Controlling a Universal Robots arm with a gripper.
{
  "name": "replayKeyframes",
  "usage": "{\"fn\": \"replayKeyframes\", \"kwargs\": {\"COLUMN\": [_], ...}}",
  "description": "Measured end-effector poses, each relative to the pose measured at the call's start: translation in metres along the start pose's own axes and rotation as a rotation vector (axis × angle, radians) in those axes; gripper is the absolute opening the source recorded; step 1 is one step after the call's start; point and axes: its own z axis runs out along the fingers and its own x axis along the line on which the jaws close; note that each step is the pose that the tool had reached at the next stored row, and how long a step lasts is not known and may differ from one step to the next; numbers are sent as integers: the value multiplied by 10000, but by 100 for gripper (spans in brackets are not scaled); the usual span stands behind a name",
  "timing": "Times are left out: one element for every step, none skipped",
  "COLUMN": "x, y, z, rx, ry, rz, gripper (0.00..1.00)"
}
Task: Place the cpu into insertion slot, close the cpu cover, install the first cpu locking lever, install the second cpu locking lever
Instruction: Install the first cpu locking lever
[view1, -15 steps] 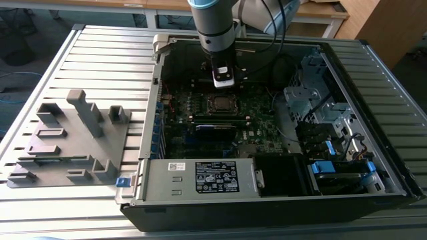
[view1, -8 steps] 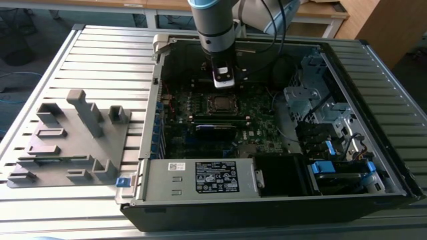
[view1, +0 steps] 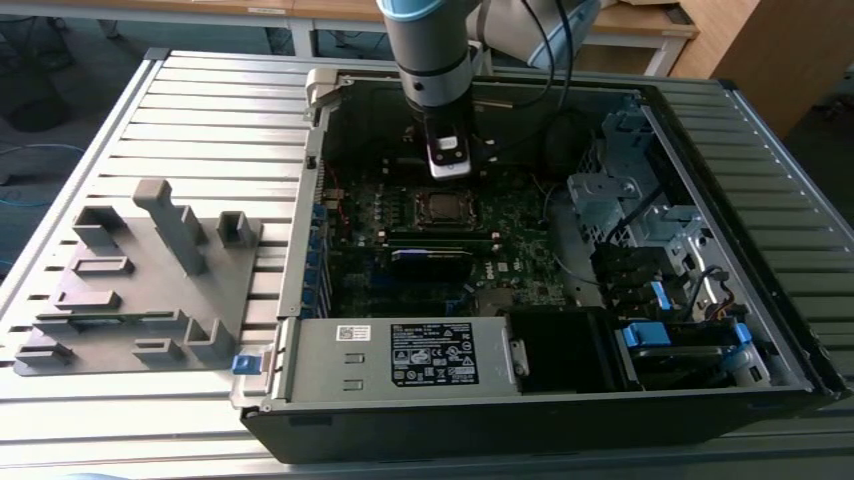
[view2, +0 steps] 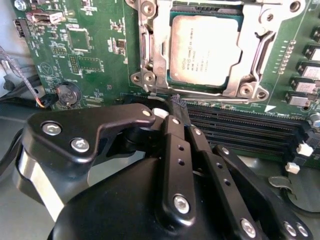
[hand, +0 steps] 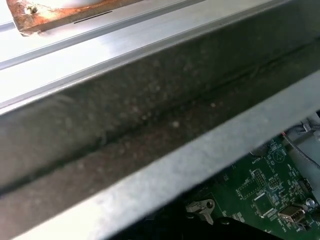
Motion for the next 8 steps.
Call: {"fn": "replayKeyframes", "kwargs": {"x": [-1,-2,-4,-7,-10,-11,-11,-12], "y": [0,0,1,1,2,3,3,3], "z": [5,10,14,16,18,19,19,19], "rx": [0,-3,-3,2,6,14,18,19], "ry": [0,-1,-3,-3,-5,-11,-13,-13], "rz": [-1,0,-1,-3,-3,-5,-6,-6], "gripper": [11,11,11,11,11,11,11,11]}}
